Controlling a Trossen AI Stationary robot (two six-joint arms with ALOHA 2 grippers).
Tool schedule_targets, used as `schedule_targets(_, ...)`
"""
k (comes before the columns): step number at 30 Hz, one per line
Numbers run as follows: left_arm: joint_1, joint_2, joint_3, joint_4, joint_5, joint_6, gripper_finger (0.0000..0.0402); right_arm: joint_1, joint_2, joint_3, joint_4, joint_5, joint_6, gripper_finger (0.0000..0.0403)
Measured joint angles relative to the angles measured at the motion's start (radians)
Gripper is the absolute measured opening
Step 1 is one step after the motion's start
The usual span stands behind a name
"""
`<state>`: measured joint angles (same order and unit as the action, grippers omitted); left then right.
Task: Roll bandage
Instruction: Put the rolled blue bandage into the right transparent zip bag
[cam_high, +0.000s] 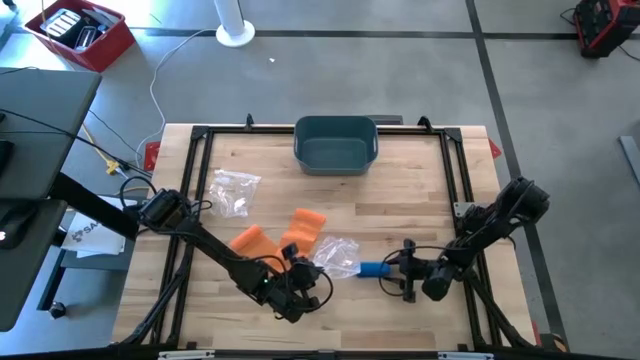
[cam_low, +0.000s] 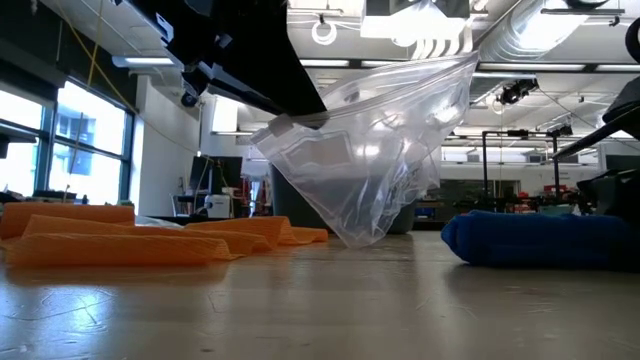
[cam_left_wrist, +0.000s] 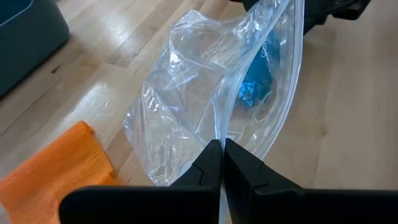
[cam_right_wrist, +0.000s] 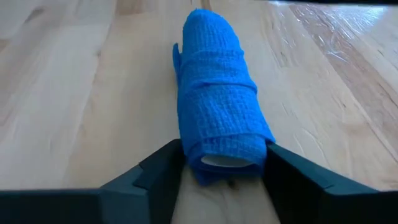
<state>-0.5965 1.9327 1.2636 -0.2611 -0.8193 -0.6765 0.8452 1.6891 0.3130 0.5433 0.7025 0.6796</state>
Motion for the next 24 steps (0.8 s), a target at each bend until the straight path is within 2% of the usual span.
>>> schedule_targets(3, -0.003, 0.0, 0.0, -0.002, -0.002, 0.0, 0.0001, -0.001, 0.023, 0.0, 0.046, 0.002, 0.0, 0.0163)
schedule_targets(10, 0.0, 0.0, 0.0, -0.002, -0.026, -0.006, 0.0001, 0.019, 0.019, 0.0, 0.168, 0.019, -0.003, 0.0022)
schedule_targets(12, -0.002, 0.0, 0.0, -0.002, -0.032, -0.028, 0.0001, 0.037, 0.007, 0.0, 0.217, 0.055, -0.019, 0.0014)
schedule_targets(16, -0.008, 0.0, 0.0, 0.016, -0.046, -0.056, 0.0001, 0.078, -0.073, 0.01, 0.246, 0.155, -0.042, 0.0026)
schedule_targets(19, -0.008, 0.0, 0.0, 0.064, -0.075, -0.056, 0.0001, 0.095, -0.15, 0.066, 0.216, 0.168, -0.153, 0.0014)
schedule_targets(21, -0.004, 0.0, 0.0, 0.104, -0.092, -0.055, 0.0001, 0.096, -0.193, 0.126, 0.148, 0.148, -0.24, 0.0007)
schedule_targets(24, 0.008, 0.0, 0.0, 0.133, -0.116, -0.056, 0.0001, 0.096, -0.234, 0.253, -0.083, 0.141, -0.292, 0.0009)
